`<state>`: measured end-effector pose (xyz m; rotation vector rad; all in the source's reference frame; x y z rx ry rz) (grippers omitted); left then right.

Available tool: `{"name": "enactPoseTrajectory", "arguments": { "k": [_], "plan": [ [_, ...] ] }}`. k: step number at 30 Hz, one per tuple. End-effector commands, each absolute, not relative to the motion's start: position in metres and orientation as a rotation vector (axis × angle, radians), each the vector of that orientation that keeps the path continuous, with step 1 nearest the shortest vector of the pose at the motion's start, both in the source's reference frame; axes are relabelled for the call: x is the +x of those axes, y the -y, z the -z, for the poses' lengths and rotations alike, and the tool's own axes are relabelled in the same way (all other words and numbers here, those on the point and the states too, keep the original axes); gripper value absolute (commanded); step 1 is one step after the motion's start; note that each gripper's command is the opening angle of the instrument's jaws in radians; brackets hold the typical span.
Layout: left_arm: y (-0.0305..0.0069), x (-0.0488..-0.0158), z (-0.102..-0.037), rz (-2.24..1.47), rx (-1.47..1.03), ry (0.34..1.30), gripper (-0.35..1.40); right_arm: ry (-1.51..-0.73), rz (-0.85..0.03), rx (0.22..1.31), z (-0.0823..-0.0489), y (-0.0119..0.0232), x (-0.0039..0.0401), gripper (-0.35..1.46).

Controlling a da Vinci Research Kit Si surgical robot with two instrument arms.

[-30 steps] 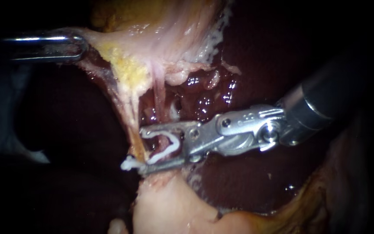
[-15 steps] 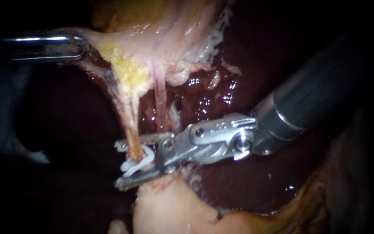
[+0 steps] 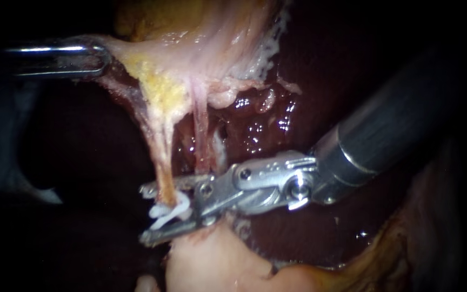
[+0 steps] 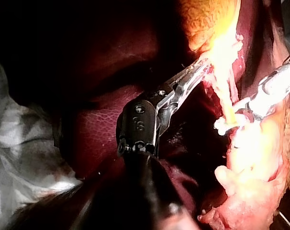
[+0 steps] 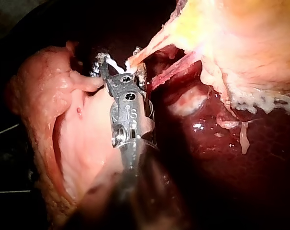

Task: Clipping second clip left tube

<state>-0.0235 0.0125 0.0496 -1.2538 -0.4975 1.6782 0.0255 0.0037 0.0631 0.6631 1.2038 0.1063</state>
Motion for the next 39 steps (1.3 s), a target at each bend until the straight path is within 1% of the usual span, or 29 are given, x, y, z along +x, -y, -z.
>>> {"name": "enactPoseTrajectory", "arguments": {
  "k": [1, 5, 9, 13, 16, 20, 26, 28, 30, 34, 39],
  "plan": [
    [-0.0124, -0.0235, -0.0496, -1.678, -1.254, 0.498, -0.35, -1.207, -0.105, 0.668, -0.0627, -0.0034, 0.0256, 0.48],
    [-0.0125, -0.0235, -0.0496, -1.678, -1.254, 0.498, -0.35, -1.219, -0.086, 0.687, -0.0613, -0.0022, 0.026, 0.46],
    [-0.0124, -0.0235, -0.0496, -1.678, -1.254, 0.498, -0.35, -1.225, -0.073, 0.703, -0.0608, -0.0017, 0.0262, 0.44],
    [-0.0124, -0.0235, -0.0496, -1.678, -1.254, 0.498, -0.35, -1.223, -0.078, 0.706, -0.0608, -0.0017, 0.0261, 0.42],
    [-0.0124, -0.0235, -0.0496, -1.678, -1.254, 0.498, -0.35, -1.217, -0.098, 0.722, -0.0609, -0.0018, 0.0261, 0.35],
    [-0.0124, -0.0235, -0.0496, -1.678, -1.254, 0.498, -0.35, -1.212, -0.124, 0.741, -0.061, -0.0019, 0.0261, 0.22],
    [-0.0124, -0.0235, -0.0496, -1.678, -1.254, 0.498, -0.35, -1.207, -0.138, 0.743, -0.0613, -0.0021, 0.0261, -0.07],
    [-0.0125, -0.0235, -0.0496, -1.678, -1.254, 0.498, -0.35, -1.2, -0.159, 0.756, -0.0614, -0.0022, 0.026, -0.34],
    [-0.0125, -0.0235, -0.0496, -1.678, -1.254, 0.498, -0.35, -1.188, -0.196, 0.78, -0.0615, -0.0023, 0.0259, -0.35],
    [-0.0125, -0.0235, -0.0496, -1.678, -1.254, 0.498, -0.35, -1.151, -0.191, 0.783, -0.0619, -0.0024, 0.026, -0.35],
    [-0.0125, -0.0235, -0.0496, -1.678, -1.254, 0.498, -0.35, -1.15, -0.192, 0.779, -0.0622, -0.0024, 0.0259, -0.35]
  ]
}}
